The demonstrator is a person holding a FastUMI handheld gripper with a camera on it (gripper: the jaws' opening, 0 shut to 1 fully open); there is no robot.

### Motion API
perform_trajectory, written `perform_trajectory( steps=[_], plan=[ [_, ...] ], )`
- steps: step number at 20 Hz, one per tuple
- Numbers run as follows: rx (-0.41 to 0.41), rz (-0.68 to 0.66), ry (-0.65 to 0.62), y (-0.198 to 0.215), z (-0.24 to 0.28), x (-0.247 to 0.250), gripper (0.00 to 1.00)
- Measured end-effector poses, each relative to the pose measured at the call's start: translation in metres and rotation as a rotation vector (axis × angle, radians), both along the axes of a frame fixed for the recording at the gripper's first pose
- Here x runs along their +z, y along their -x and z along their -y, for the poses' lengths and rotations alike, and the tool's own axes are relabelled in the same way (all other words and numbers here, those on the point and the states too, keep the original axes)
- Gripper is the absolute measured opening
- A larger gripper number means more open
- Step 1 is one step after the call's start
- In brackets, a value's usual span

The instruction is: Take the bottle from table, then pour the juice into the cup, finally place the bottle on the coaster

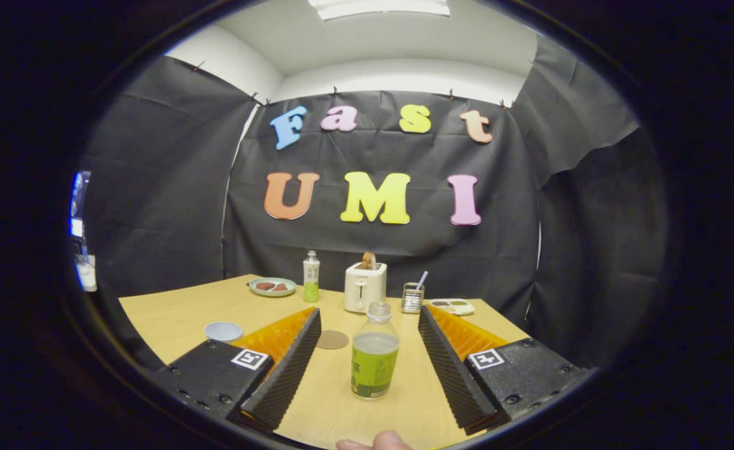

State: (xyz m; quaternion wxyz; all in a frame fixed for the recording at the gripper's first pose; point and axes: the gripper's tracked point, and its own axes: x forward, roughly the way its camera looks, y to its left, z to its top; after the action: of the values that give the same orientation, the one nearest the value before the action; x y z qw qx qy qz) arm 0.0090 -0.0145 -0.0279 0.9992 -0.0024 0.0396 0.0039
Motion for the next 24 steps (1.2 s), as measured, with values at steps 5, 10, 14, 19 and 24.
perform_trajectory(
  steps=[5, 10, 14, 19, 24],
  plan=[
    [-0.009, -0.042, 0.003, -0.003, 0.011, -0.025, 1.00],
    [0.027, -0.170, 0.009, -0.021, 0.009, -0.072, 1.00],
    [0.034, -0.234, -0.014, -0.038, 0.008, -0.098, 1.00],
    [0.036, -0.341, -0.047, -0.061, 0.005, -0.136, 1.00],
    [0.022, -0.355, -0.082, -0.078, 0.004, -0.133, 1.00]
  ],
)
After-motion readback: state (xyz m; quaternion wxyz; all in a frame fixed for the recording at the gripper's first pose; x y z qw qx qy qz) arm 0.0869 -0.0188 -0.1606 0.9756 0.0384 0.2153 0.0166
